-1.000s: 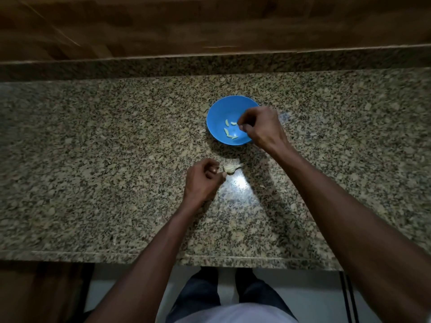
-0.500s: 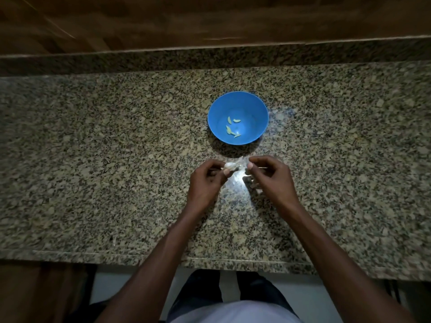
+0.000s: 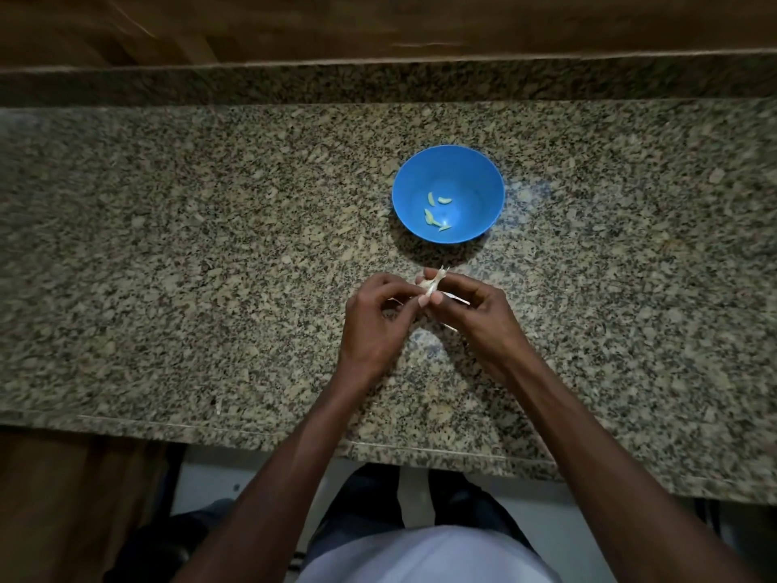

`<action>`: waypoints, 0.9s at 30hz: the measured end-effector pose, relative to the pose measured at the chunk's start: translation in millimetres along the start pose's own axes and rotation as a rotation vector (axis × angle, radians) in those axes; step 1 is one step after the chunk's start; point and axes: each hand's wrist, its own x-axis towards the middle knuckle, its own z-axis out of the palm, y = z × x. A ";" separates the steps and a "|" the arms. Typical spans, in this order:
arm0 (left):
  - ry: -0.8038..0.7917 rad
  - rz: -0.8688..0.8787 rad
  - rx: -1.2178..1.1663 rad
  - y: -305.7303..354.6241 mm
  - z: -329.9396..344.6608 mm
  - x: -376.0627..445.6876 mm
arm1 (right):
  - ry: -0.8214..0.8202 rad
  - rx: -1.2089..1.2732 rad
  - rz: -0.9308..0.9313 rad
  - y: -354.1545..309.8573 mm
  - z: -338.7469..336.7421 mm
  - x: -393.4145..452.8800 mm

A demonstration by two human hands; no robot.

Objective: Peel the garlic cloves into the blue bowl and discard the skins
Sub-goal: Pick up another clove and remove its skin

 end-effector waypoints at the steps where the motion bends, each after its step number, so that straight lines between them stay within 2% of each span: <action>1: -0.017 0.050 0.056 0.3 -1.1 0.2 | 0.001 0.001 -0.010 0.7 0.1 -1.3; 5: -0.052 0.183 0.205 1.4 -4.4 -0.4 | 0.031 -0.060 -0.060 3.0 1.3 -6.7; 18: -0.150 0.121 0.377 4.0 -2.8 -7.0 | 0.143 -0.170 0.027 19.3 4.9 -14.0; 27: -0.113 -0.081 0.178 0.2 -2.9 -7.8 | 0.142 -0.132 0.033 21.2 8.5 -16.6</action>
